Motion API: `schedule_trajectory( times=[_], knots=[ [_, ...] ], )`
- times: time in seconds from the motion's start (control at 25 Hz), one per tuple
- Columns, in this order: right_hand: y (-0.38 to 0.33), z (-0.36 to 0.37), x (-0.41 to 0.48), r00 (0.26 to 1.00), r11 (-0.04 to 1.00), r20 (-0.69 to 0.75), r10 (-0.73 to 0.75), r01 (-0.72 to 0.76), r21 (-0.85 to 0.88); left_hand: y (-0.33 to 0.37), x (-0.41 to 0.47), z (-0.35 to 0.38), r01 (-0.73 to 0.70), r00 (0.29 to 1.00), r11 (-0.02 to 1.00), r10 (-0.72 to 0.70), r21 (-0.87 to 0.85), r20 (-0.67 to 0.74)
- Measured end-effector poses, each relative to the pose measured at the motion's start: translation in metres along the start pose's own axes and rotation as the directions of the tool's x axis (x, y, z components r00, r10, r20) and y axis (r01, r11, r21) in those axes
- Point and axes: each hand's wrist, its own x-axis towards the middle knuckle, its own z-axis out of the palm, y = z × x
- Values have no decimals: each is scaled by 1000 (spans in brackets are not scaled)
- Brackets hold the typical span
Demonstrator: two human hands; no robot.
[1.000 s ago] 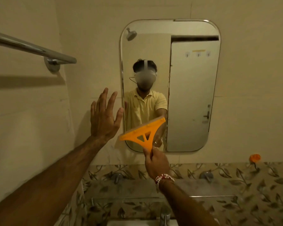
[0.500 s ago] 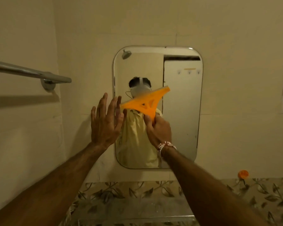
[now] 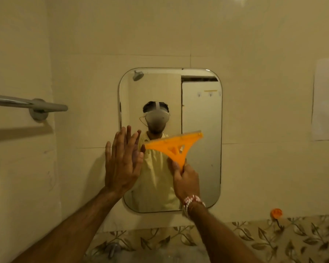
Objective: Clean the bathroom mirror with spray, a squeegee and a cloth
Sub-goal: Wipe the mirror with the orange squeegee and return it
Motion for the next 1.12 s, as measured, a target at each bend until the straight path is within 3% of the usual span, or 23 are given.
schedule_trajectory(
  times=[0.24, 0.48, 0.72, 0.84, 0.96, 1.12],
  knots=[
    [57, -17, -71, 985, 972, 0, 171, -169, -164, -2, -24, 7, -23, 1000, 997, 23, 70, -4],
    [27, -37, -50, 996, 992, -56, 70, -76, -102, 27, -6, 2, -38, 999, 999, 38, 34, -7],
    [-53, -65, 53, 987, 997, -150, -61, 53, -58, 51, 21, 4, -56, 997, 998, 56, 8, -45],
    [-84, -82, 98, 977, 993, -206, -50, 27, -113, 57, 22, 10, -60, 997, 998, 61, 19, -53],
    [-79, -89, 112, 982, 991, -191, 8, -34, -130, 56, 16, 19, -60, 997, 998, 62, 24, -49],
    [-21, -82, 67, 984, 995, -176, 41, -56, -81, 47, 1, 30, -57, 998, 998, 58, 23, -36]
  ],
)
